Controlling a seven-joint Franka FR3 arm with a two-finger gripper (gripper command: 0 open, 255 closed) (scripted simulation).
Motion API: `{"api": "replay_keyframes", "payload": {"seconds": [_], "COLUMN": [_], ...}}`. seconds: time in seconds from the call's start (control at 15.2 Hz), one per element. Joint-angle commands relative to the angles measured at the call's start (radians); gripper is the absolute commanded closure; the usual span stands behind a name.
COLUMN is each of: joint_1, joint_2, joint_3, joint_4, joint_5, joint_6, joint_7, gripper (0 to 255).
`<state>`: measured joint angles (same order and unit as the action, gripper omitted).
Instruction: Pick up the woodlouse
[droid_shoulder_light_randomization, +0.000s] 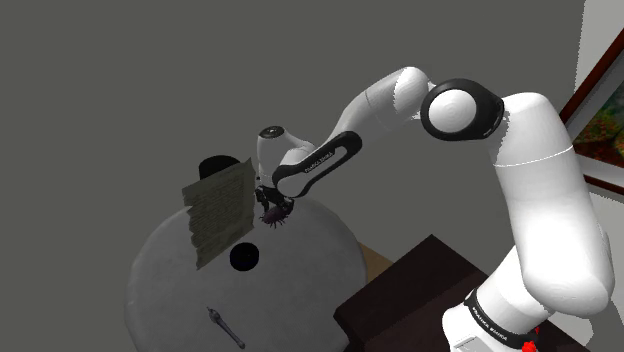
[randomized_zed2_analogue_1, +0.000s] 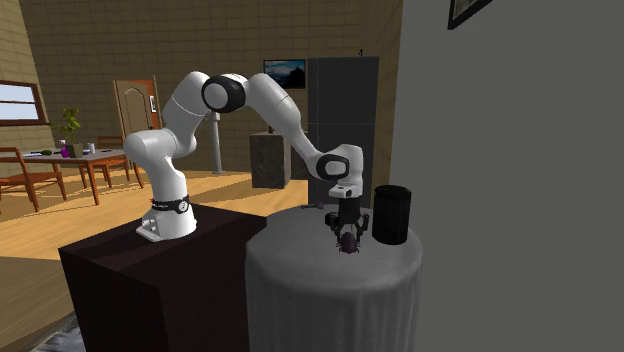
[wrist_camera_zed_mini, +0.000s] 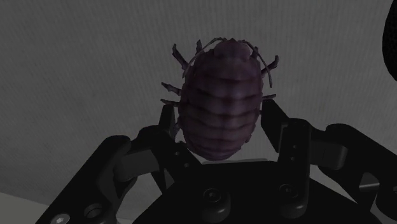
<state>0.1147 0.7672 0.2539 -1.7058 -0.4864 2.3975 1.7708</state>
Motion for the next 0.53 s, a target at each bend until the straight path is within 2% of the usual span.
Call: {"api": "replay_keyframes", "payload": {"seconds": [0.0, 0.46], "joint_1": [0.000, -0.011], "joint_2": [0.001, -0.051], "joint_3": [0.000, 0.017], "joint_4": [-0.001, -0.015], "joint_5": [0.000, 0.018], "joint_6": [0.000, -0.037], "joint_7": [0.000, -0.015], "gripper": [255, 255]}}
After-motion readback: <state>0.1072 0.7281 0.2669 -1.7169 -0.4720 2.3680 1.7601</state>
